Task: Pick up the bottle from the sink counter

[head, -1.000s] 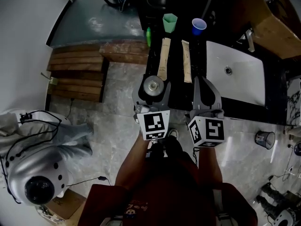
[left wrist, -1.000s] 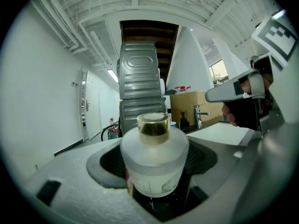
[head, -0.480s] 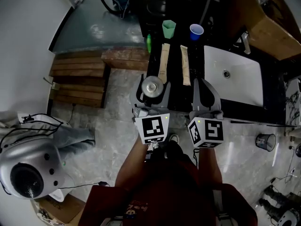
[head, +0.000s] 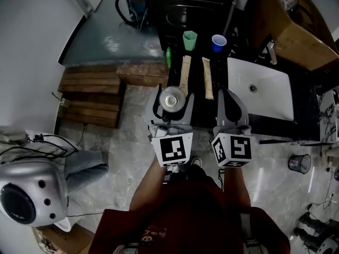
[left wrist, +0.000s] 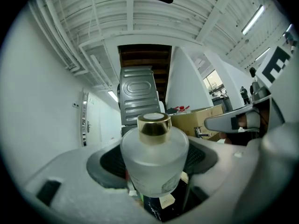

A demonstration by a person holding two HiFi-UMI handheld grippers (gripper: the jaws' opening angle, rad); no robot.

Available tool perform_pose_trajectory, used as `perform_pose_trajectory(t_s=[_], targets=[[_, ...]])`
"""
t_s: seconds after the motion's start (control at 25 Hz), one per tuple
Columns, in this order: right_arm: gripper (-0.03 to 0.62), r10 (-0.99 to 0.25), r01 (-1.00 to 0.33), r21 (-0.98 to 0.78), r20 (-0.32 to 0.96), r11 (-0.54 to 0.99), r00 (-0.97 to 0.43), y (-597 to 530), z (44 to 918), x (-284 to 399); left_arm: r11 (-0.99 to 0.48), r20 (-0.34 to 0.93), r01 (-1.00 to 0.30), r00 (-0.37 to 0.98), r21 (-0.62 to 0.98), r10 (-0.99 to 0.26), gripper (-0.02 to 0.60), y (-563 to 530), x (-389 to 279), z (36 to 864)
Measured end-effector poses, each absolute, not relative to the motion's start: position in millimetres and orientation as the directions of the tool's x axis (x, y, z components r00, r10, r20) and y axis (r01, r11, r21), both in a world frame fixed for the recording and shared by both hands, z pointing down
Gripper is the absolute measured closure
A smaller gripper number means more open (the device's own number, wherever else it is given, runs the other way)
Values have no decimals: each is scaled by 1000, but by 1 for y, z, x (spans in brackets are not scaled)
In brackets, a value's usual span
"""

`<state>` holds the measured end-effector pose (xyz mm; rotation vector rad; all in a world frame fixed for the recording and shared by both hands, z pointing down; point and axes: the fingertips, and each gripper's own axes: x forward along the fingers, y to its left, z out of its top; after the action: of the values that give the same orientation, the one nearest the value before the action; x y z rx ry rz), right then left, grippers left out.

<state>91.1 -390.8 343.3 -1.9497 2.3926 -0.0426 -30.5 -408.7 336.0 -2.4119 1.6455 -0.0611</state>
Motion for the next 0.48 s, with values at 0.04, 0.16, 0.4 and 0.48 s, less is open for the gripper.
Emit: perform_pose_trajectory(t_s=[0.04,0.16,0.4,0.48], targets=[[592,-979,-978,-54,-32,204,-202,-389,340,90,-346,-104,-913,374,-214,-922,244,-406,-31,330],[592,-977,-977,-45,-53,210,-207,-382,331,88,-343,-142,-914,377,-216,-915,245,-395,-33,315],[592,-972,-975,-30,-98,219,-215,-372,312,83,-326,-192,-910,378,-257,-906,244,-378,-38,289],[592,-970,-975,-26,-107,221,-217,-369,308,82,-321,-201,-910,377,-263,-904,244,-374,-40,283]])
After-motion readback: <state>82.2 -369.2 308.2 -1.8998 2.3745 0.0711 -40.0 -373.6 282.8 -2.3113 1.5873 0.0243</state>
